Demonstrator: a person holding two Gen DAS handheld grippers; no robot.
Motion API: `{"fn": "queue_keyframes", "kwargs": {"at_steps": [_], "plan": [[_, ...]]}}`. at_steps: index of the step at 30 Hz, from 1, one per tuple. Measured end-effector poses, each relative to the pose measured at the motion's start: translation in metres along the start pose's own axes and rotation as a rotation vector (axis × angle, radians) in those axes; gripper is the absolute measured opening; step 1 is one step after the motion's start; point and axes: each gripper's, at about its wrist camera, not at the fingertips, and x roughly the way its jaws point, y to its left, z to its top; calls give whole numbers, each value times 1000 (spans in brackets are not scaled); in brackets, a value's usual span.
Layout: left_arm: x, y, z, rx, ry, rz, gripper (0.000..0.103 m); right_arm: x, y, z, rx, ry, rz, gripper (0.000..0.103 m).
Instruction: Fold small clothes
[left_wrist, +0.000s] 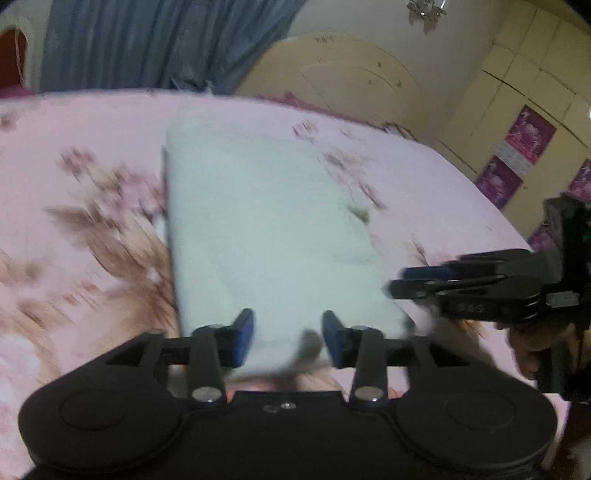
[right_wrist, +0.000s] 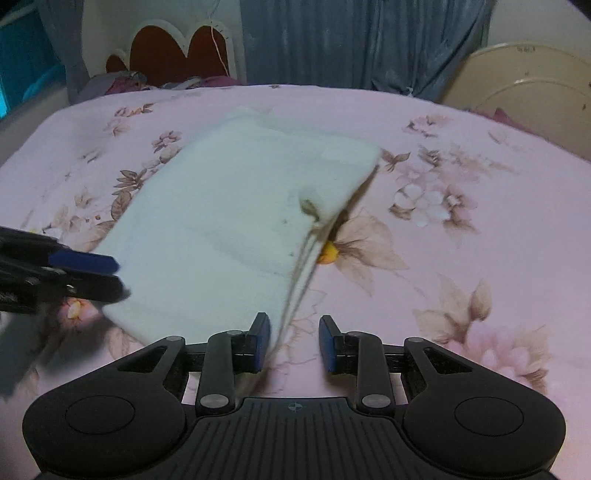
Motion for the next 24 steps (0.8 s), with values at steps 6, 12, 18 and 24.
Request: {"fn": "queue_keyframes", "kwargs": {"at_steps": [6,12,18,24], "plan": [[15,19,33,-10,-43,182,64,-12,14,26,7,-168,24,29],[57,20,45,-3,80,238,65,44,21,32,-110,-32,-152,28],[54,7,42,68,76,304,67,28,-16,24,41,-67,-112,29],[54,6,47,73,65,332,80,22,-60,23,357,-145,57,85]]}}
